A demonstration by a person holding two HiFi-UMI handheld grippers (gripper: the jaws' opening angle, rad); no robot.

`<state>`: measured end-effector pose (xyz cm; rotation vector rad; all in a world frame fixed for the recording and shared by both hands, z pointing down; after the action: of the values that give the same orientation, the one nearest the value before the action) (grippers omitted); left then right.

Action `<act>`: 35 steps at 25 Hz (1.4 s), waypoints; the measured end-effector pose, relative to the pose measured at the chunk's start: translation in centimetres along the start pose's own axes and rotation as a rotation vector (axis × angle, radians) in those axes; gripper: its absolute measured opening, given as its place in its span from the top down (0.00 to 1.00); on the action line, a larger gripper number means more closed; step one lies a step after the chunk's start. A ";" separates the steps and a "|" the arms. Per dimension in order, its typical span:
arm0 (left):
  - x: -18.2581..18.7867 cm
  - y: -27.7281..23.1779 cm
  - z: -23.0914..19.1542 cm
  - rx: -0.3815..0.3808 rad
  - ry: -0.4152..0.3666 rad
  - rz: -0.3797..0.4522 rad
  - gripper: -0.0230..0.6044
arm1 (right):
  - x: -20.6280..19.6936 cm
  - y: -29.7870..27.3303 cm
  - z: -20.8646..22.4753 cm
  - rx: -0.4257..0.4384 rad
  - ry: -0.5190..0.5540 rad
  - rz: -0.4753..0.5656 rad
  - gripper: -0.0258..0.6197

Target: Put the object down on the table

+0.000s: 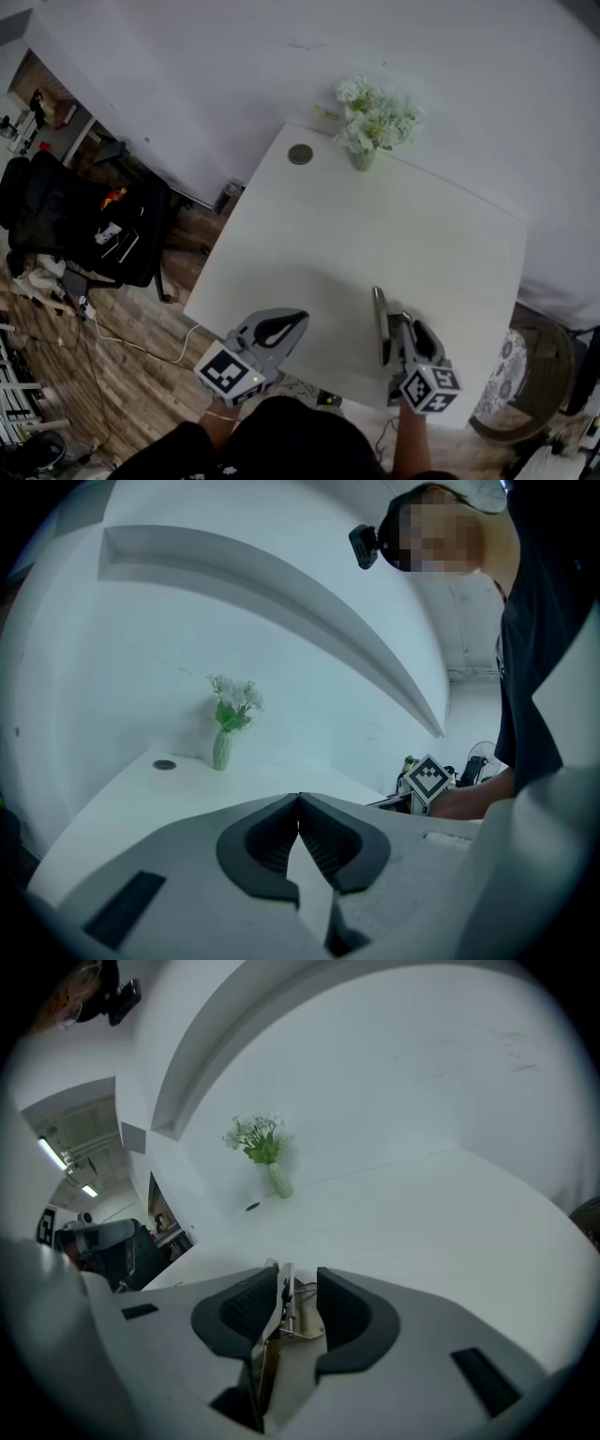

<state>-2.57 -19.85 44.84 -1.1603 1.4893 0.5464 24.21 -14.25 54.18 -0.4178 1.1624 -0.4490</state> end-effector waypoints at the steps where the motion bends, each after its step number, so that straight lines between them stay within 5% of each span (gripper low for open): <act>1: 0.0 0.1 0.1 0.003 -0.001 0.003 0.97 | 0.2 0.2 0.1 -0.003 -0.004 0.013 0.76; 9: 0.5 1.8 1.3 0.026 -0.035 0.028 0.97 | 2.1 3.8 -0.1 0.012 -0.019 0.157 0.79; 17: 1.1 4.3 3.6 0.049 -0.094 0.074 0.97 | 3.3 8.4 -2.2 0.073 0.018 0.258 0.96; 35: 1.7 8.2 7.7 0.087 -0.136 0.118 0.97 | 4.1 15.1 -5.6 0.189 0.073 0.340 0.97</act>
<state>-6.01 -10.63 39.08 -0.9536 1.4551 0.6221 22.15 -4.31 41.08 -0.0367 1.2212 -0.2751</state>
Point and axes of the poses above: the fingertips, and each gripper's own axes: y backward along the fingers, z to its right, x out of its top, the point moved 5 cm from there along y, backward along the fingers, and after that the axes turned 3 degrees about -x, right-handed, at the moved point
